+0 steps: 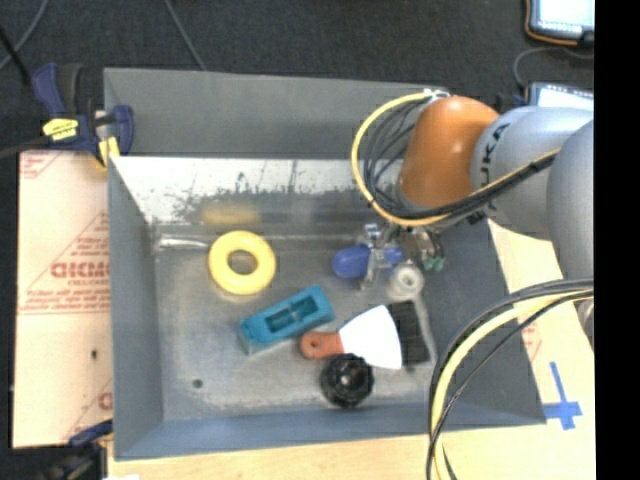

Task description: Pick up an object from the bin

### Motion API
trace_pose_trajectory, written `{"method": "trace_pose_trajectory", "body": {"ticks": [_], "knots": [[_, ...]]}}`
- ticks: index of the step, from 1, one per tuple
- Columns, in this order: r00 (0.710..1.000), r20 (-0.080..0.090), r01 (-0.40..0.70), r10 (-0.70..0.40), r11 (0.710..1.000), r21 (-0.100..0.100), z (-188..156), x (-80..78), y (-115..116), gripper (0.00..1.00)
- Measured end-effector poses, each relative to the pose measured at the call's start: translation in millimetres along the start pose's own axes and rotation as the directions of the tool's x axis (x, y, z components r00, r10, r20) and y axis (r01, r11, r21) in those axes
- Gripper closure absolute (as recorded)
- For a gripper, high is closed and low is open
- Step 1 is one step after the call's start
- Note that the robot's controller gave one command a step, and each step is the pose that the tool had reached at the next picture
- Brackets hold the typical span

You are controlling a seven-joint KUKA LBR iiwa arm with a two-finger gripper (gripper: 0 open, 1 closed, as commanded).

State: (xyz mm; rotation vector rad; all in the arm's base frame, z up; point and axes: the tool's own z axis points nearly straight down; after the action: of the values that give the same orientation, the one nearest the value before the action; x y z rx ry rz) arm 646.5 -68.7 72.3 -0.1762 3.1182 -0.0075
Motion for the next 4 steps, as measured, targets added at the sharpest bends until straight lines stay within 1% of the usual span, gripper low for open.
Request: {"method": "trace_pose_trajectory", "body": {"ticks": [2,3,4], "knots": [[1.0,-0.002,0.0,0.0,1.0,0.0,-3.1,1.0,0.0,1.0],[1.0,-0.009,0.0,0.0,1.0,-0.001,-20.8,2.8,0.1,1.0],[1.0,-0.002,0.0,0.0,1.0,0.001,-43.2,0.5,-0.9,1.0]]}}
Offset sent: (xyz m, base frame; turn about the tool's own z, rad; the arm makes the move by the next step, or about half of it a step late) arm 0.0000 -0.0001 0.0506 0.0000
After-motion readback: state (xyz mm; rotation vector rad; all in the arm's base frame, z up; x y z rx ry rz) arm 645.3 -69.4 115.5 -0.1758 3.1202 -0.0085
